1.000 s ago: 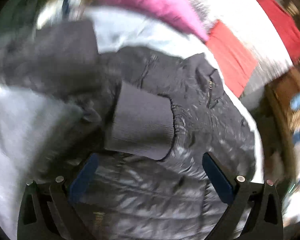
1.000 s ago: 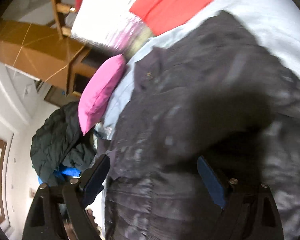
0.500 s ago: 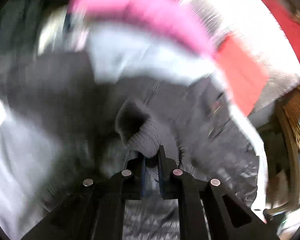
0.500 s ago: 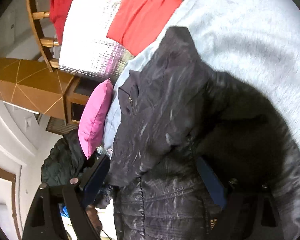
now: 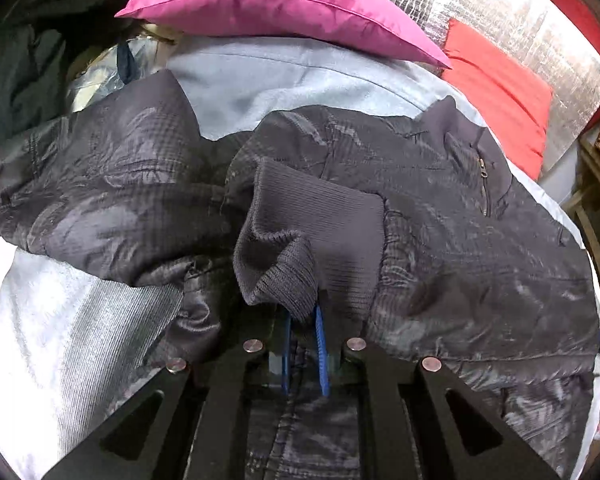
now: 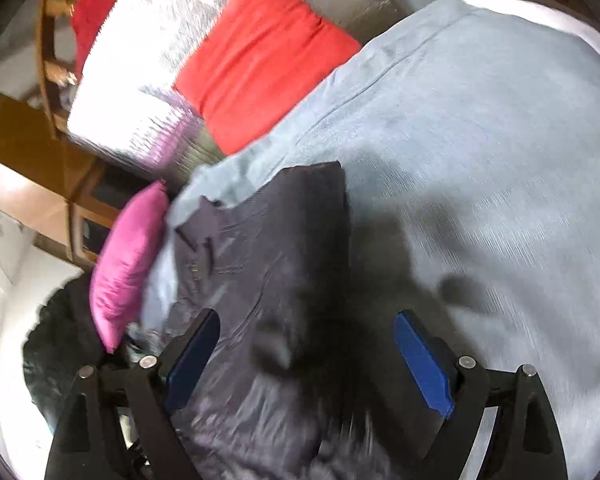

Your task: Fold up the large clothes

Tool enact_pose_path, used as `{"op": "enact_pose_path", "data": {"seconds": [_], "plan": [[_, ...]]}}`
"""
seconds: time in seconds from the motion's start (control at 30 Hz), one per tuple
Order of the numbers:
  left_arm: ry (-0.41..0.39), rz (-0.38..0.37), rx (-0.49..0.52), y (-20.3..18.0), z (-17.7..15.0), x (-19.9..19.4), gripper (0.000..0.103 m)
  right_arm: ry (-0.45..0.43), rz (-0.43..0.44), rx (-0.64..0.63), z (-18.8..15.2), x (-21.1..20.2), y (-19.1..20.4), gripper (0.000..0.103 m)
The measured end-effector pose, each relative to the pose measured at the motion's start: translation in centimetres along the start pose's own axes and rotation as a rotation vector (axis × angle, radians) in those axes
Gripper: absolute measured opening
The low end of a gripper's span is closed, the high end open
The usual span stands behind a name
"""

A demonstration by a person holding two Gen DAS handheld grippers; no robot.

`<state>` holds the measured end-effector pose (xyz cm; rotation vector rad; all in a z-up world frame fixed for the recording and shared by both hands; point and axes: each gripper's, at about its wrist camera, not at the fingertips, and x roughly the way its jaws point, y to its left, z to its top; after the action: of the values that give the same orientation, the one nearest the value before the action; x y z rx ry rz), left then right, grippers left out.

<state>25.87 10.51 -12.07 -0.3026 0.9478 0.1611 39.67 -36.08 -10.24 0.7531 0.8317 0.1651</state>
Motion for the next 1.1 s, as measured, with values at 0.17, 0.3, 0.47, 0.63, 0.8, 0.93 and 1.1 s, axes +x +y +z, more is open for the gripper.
{"op": "enact_pose_path", "data": {"seconds": [0.17,0.3,0.47,0.63,0.8,0.93,1.1], "plan": [[-0.011,0.014,0.044,-0.7,0.3,0.7,0.012,0.091,-0.138,-0.081,1.8,4.7,0.4,0.066],[-0.031,-0.009,0.066,-1.5,0.5,0.4,0.012,0.045,-0.158,-0.188,1.8,4.2,2.7,0.017],[-0.022,0.002,0.105,-2.6,-0.4,1.6,0.014,0.004,-0.248,-0.203,1.4,5.0,1.5,0.023],[-0.022,-0.008,0.082,-2.1,-0.3,1.5,0.015,-0.085,-0.221,-0.191,0.9,0.7,1.9,0.048],[-0.032,0.001,0.084,-2.3,-0.4,1.6,0.016,-0.081,-0.029,-0.225,-2.9,-3.3,5.1,0.056],[-0.028,0.001,0.063,-2.3,-0.1,1.7,0.029,0.079,0.052,-0.21,-5.6,-0.3,4.2,0.066],[-0.024,0.028,0.053,-1.3,0.1,1.0,0.058,0.084,0.019,-0.078,-5.6,-0.1,2.2,0.061]]}}
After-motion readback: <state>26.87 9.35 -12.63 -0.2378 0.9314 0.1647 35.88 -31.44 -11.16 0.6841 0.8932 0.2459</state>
